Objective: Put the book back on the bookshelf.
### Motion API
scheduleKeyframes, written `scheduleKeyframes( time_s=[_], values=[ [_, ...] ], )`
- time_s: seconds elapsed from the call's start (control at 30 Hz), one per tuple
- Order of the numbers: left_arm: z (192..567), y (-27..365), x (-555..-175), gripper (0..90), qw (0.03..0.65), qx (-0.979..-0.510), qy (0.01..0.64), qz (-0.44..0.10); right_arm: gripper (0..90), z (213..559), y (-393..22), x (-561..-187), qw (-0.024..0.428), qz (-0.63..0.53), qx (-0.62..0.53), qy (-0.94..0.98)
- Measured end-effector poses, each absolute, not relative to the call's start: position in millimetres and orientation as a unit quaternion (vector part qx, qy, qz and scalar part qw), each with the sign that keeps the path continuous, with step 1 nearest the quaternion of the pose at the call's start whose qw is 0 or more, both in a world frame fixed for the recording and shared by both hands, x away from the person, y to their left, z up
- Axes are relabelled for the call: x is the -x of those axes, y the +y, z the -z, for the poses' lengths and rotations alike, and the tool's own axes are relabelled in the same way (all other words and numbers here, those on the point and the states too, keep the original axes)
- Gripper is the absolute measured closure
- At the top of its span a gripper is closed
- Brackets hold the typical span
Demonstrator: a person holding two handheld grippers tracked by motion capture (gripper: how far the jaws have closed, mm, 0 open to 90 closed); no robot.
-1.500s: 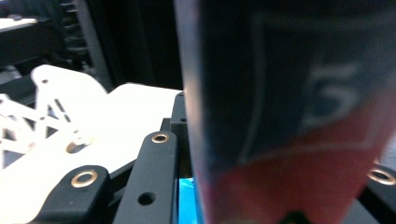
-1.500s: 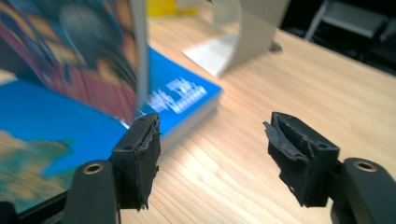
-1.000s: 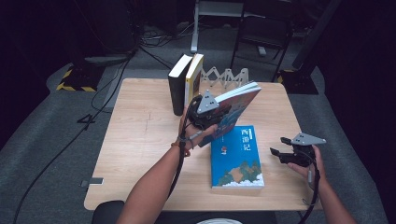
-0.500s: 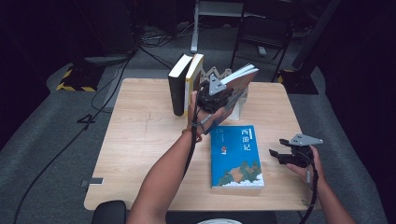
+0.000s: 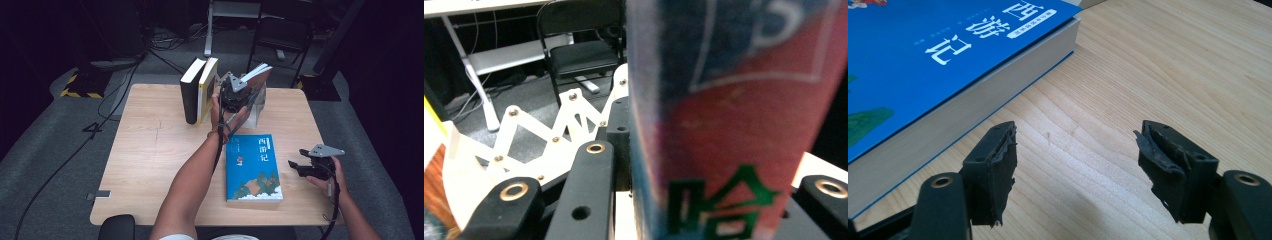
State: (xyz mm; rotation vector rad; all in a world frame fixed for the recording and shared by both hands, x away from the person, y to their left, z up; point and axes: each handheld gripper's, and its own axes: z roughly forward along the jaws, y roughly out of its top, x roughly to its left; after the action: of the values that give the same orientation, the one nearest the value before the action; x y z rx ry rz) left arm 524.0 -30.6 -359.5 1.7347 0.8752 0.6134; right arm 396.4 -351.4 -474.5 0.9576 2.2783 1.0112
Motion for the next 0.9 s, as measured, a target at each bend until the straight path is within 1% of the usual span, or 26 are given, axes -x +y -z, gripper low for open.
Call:
scheduleKeyframes(
  time_s=[0.37, 0.5, 0.77, 0.9],
  values=[
    [371, -47, -541, 73.1, 0.532, -0.702, 0.390, -0.269, 32.8, 476, -352, -397, 0.232, -0.367, -0.345, 0.832],
    [375, -51, -542, 72.9, 0.540, -0.697, 0.384, -0.272, 33.0, 477, -351, -398, 0.231, -0.365, -0.343, 0.834],
    [374, -50, -540, 72.9, 0.536, -0.703, 0.378, -0.274, 33.2, 478, -349, -398, 0.231, -0.363, -0.338, 0.837],
    [372, -49, -538, 72.6, 0.528, -0.714, 0.369, -0.275, 33.2, 477, -349, -398, 0.232, -0.362, -0.339, 0.837]
  ],
)
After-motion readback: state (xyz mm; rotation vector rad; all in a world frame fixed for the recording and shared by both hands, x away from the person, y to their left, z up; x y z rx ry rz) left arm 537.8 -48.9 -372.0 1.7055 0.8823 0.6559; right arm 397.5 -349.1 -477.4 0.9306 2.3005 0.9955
